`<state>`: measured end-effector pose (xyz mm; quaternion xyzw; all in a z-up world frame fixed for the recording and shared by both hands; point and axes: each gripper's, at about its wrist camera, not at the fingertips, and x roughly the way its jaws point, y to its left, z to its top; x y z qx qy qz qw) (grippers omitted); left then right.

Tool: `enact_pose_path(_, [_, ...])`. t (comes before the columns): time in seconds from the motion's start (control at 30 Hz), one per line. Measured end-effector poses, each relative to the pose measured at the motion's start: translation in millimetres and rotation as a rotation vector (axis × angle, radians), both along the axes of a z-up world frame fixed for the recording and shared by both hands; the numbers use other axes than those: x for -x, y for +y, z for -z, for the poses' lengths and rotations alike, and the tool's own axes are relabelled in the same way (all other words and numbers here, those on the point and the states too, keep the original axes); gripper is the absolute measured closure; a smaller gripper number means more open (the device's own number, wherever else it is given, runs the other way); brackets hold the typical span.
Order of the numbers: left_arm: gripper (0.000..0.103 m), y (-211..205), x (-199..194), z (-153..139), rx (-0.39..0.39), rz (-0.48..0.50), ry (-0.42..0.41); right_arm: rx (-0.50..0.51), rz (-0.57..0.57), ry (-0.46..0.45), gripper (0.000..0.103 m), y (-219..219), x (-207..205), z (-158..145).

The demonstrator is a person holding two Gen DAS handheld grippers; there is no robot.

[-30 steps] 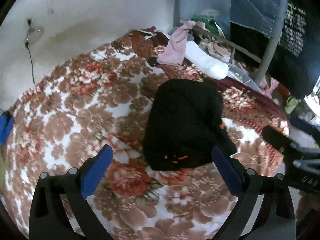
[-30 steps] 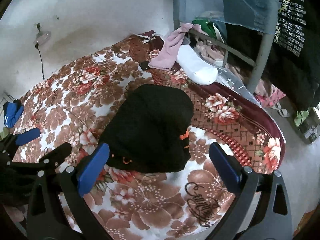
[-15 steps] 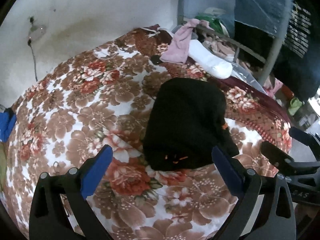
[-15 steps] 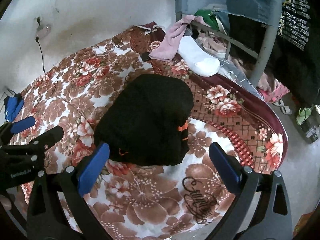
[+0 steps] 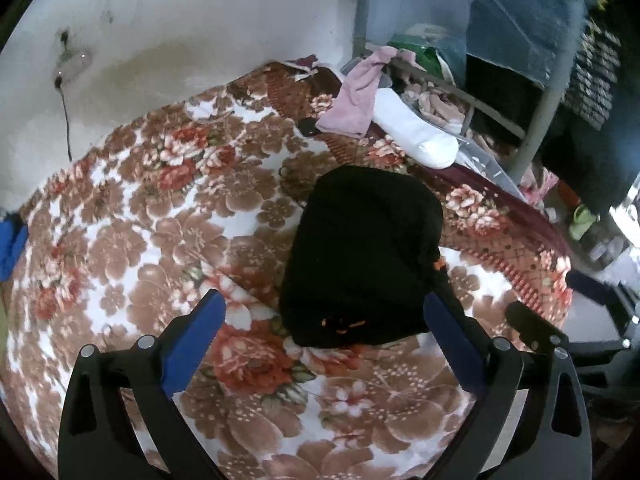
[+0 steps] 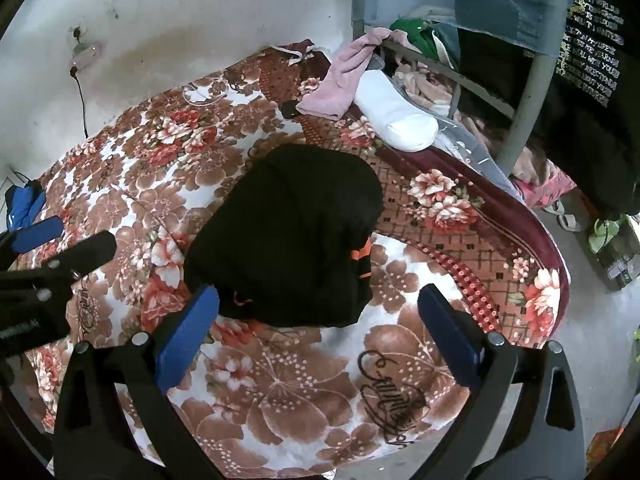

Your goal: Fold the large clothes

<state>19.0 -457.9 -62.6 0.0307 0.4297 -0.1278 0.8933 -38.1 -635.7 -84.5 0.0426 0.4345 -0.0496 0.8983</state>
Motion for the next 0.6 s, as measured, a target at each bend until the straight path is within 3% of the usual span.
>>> enact_pose_path(0.17, [0.005, -6, 1, 1, -0.054, -0.001, -0.011, -0.003, 0.011, 0.009, 0.005, -3, 3, 0])
enact_pose_path(0.6, [0.005, -13, 1, -3, -0.069, 0.030, -0.021, -0.016, 0.006, 0.007, 0.005, -3, 4, -3])
